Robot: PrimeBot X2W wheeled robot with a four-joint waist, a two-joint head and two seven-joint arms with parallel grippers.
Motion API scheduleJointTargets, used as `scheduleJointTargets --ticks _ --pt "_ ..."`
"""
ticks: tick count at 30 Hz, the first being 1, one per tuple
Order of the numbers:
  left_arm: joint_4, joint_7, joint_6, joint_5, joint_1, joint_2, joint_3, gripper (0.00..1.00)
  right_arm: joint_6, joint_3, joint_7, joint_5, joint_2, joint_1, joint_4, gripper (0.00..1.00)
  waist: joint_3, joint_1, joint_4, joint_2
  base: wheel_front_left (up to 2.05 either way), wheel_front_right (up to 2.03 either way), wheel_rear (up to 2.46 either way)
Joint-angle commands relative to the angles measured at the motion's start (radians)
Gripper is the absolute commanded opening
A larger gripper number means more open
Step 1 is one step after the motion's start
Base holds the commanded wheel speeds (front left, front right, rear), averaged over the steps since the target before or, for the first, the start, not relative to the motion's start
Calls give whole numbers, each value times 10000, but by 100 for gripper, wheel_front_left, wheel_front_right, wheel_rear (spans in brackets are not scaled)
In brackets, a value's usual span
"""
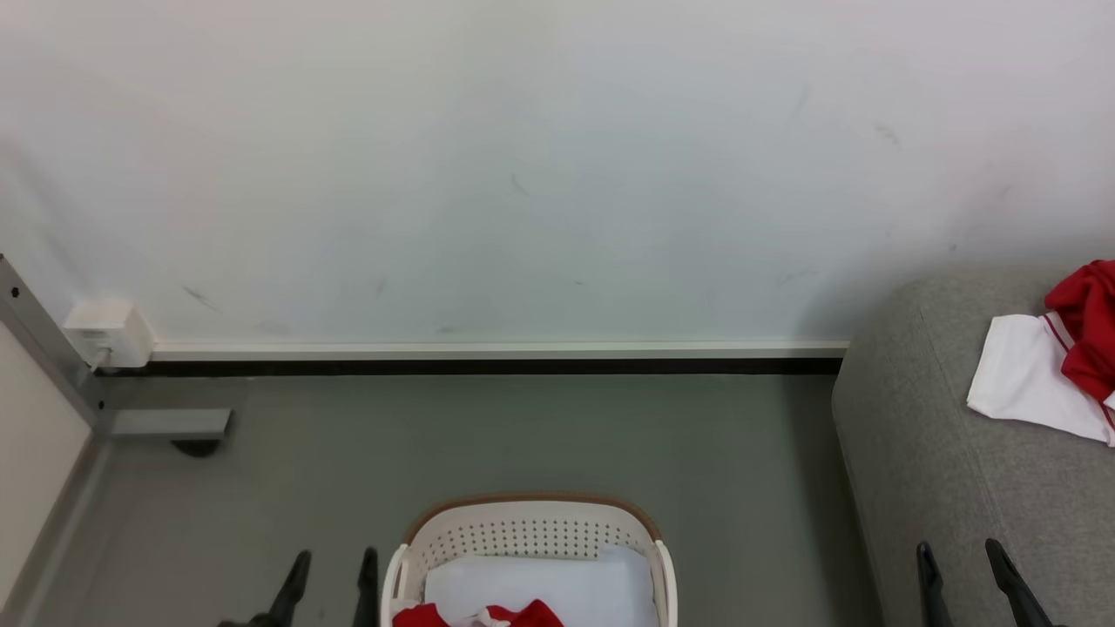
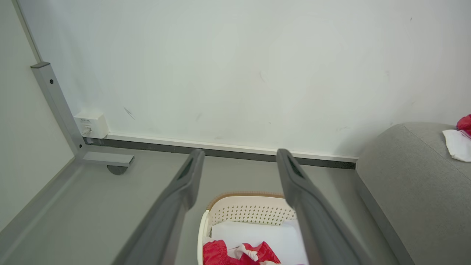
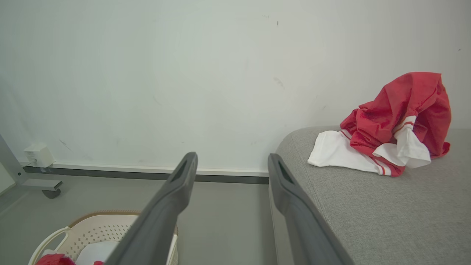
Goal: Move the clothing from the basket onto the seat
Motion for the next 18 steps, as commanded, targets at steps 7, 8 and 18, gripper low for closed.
scheduleJointTargets --ticks 7,8,18 --pt "527 246 -351 302 -961 -178 -514 100 -25 242 -2 88 -3 -331 -87 100 360 0 -340 0 0 0 0" --pt "752 507 -392 324 -1186 -202 -654 100 -25 246 0 99 -4 -392 -116 100 441 0 -404 0 0 0 0" --pt "3466 3009 -440 336 -3617 -364 -1901 100 -24 537 -2 367 -5 -1268 -427 100 2195 0 -1461 0 0 0 0"
